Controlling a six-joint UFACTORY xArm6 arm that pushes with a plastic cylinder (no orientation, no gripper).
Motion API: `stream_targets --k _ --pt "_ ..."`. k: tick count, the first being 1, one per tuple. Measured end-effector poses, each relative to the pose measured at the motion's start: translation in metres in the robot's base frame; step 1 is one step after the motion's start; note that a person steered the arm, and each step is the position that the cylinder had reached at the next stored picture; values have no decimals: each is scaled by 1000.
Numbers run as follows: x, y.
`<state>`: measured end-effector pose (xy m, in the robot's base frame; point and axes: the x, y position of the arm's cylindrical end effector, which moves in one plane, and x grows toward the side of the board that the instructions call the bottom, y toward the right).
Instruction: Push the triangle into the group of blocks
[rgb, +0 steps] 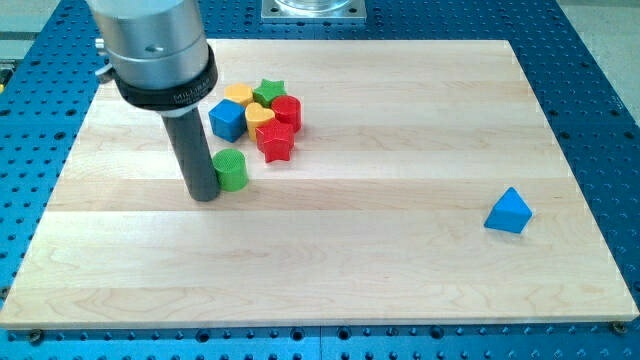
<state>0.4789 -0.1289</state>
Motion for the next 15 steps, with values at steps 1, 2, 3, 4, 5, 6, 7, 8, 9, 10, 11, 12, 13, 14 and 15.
stream_targets --k 1,2,3,4,5,6,7,8,9,10,11,12,13,14,15 --pt "24 27" --pt "-17 29" --pt "-23 11" --pt "-4 30" --pt "6 33" --pt "6 33" --pt "36 109" --pt "16 204" --pt "-52 271" --pt "-61 375" --pt "-28 432" --pt "22 409" --pt "46 333" --pt "36 262" --pt "44 196"
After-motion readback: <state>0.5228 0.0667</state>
